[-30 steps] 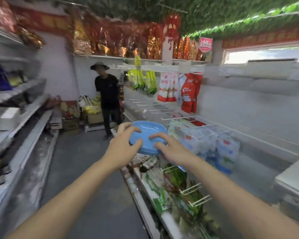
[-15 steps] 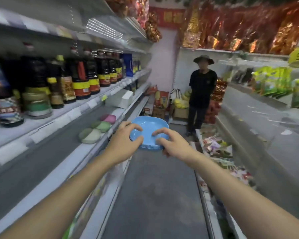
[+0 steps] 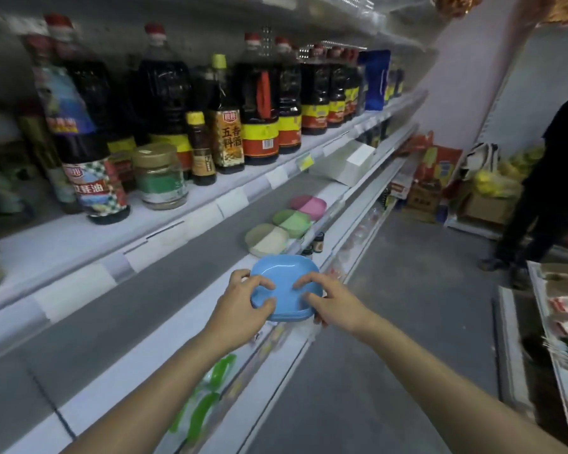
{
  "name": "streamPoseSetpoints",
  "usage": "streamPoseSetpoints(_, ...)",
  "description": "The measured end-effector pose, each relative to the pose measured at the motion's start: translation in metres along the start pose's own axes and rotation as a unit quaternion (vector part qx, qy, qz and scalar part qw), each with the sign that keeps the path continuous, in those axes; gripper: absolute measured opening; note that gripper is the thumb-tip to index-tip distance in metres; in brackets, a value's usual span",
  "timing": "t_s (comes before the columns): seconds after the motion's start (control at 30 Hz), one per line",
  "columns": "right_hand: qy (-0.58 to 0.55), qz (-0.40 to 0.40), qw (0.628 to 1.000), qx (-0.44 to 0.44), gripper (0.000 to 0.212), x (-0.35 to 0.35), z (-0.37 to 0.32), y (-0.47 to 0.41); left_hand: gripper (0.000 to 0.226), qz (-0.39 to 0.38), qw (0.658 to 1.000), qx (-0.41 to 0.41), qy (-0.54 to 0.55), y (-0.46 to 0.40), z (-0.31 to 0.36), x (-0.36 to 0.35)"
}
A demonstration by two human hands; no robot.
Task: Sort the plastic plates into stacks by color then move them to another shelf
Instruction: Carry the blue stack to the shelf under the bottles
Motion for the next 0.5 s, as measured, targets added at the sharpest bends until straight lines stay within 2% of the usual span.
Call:
streamPoseSetpoints(0.27, 0.012, -0.113, 0.989, 0.091, 0.030, 0.004, 0.065, -0.113, 0.026, 0.091, 0.991, 0.094, -0.012, -0.048, -0.028, -0.048)
streamPoseSetpoints(0.5, 0.033, -0.241, 0.960, 0.142, 0.035, -0.028, 0.080, -0.194, 0.033, 0.172, 0.966, 0.191, -0.022, -0.064, -0.056, -0.061)
Point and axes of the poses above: each hand's wrist, its own y-axis away from the middle knuckle, its own x-axis out of the back of the hand, z = x × y, the point moved 3 cm from there along -y, towards the middle knuckle, and after that the axes turned 3 degrees about y, right-handed, at the moved point
